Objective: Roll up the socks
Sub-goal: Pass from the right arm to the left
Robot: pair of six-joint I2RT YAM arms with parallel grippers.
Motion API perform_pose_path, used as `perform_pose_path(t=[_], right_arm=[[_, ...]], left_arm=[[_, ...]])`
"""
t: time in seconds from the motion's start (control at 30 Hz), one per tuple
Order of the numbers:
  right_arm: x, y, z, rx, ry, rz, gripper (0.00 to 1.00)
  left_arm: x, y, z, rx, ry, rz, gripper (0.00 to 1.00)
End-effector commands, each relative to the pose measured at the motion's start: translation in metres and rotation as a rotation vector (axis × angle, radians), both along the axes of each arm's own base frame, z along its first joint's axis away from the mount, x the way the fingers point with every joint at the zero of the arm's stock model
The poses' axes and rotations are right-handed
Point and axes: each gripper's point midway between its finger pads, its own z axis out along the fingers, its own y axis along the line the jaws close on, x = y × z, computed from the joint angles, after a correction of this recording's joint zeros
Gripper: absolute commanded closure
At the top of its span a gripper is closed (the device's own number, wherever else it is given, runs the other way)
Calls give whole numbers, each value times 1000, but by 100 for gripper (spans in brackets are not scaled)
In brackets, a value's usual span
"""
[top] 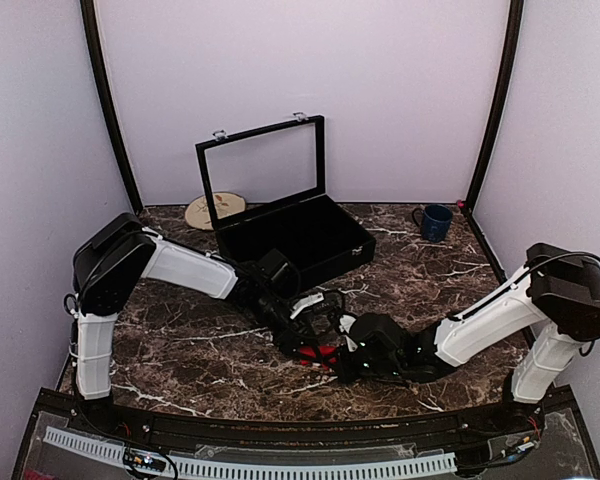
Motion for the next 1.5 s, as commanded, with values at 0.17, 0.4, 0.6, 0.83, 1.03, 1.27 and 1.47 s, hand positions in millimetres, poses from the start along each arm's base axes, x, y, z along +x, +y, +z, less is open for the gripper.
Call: perform_pose_path(t=[0.17, 0.4, 0.6, 0.83, 1.03, 1.27, 1.47], right_arm=[[-28, -37, -47, -146, 155, 38, 100], [-27, -36, -46, -129, 170, 34, 100], [-24, -38, -46, -104, 196, 14, 100], [-23, -38, -48, -89, 220, 0, 100], [-24, -40, -52, -104, 240, -6, 100], [-22, -42, -53, -157, 249, -6, 92], [-23, -52, -56, -199, 262, -24, 79]], left_arm=[[-27, 25, -55, 158, 9, -5, 44], [-34, 26, -67, 173, 54, -12, 58], [-45, 28, -71, 169, 117, -38, 71], [-49, 25, -64, 140, 163, -62, 88], [-43, 22, -52, 99, 207, -52, 100], [-36, 21, -43, 61, 238, -45, 100], [-32, 24, -43, 62, 203, -48, 100]])
